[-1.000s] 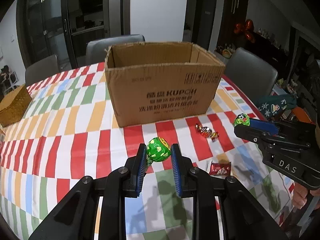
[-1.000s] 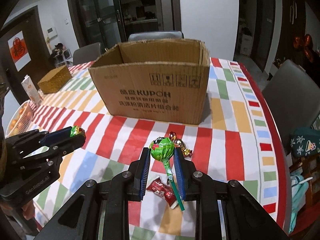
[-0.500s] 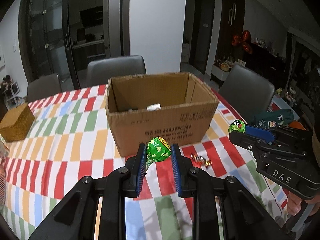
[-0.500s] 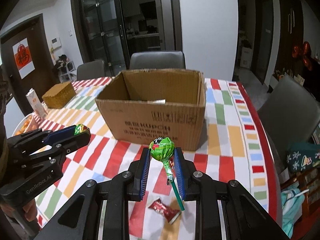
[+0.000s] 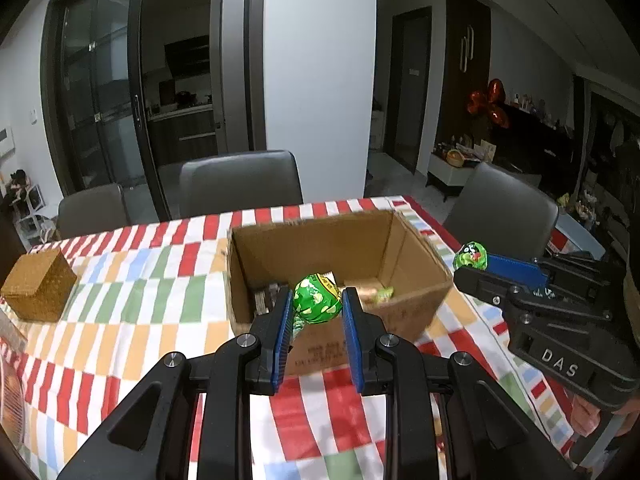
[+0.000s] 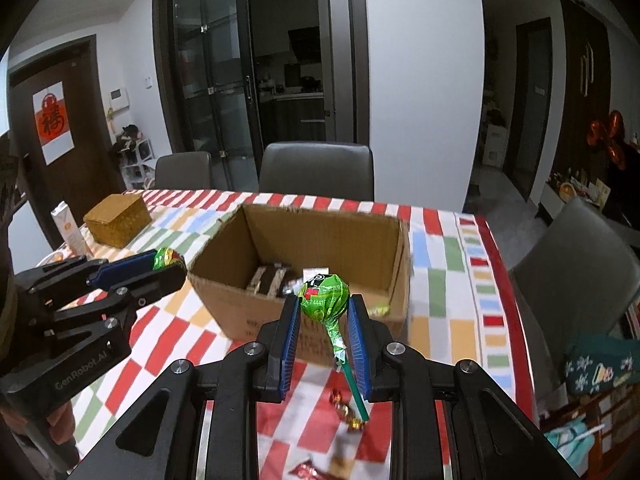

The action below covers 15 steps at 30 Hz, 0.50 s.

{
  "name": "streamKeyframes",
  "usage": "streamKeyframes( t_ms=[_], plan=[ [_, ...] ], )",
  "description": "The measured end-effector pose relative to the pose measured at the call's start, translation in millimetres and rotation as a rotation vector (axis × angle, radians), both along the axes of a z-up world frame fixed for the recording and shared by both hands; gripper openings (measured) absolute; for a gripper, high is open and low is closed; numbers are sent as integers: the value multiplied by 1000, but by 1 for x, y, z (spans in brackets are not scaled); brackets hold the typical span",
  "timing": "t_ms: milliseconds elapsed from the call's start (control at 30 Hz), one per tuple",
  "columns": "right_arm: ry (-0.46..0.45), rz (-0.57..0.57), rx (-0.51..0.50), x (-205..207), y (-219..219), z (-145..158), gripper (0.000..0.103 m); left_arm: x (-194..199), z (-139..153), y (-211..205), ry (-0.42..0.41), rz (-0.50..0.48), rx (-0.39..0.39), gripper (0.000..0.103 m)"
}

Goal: Organize snacks
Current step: 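Carry both lollipops over the cardboard box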

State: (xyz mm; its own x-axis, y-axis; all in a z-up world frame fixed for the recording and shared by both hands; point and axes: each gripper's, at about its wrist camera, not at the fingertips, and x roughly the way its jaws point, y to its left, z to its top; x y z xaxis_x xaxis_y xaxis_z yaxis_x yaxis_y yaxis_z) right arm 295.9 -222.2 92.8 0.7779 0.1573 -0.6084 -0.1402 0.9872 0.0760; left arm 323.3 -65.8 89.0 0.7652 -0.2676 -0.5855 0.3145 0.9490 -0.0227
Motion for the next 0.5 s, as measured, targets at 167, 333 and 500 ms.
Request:
streamKeyframes(
  t_ms=[167,333,500],
  plan=[
    [-11,7,-20,22,1,6,25,22,7,-1,-14,8,3,25],
    [-20,11,-21,42,2,7,25,46,8,1,-26,8,4,25],
    [-16,8,-28,62,2,5,25,70,5,0,-21,11,-6,25]
  ],
)
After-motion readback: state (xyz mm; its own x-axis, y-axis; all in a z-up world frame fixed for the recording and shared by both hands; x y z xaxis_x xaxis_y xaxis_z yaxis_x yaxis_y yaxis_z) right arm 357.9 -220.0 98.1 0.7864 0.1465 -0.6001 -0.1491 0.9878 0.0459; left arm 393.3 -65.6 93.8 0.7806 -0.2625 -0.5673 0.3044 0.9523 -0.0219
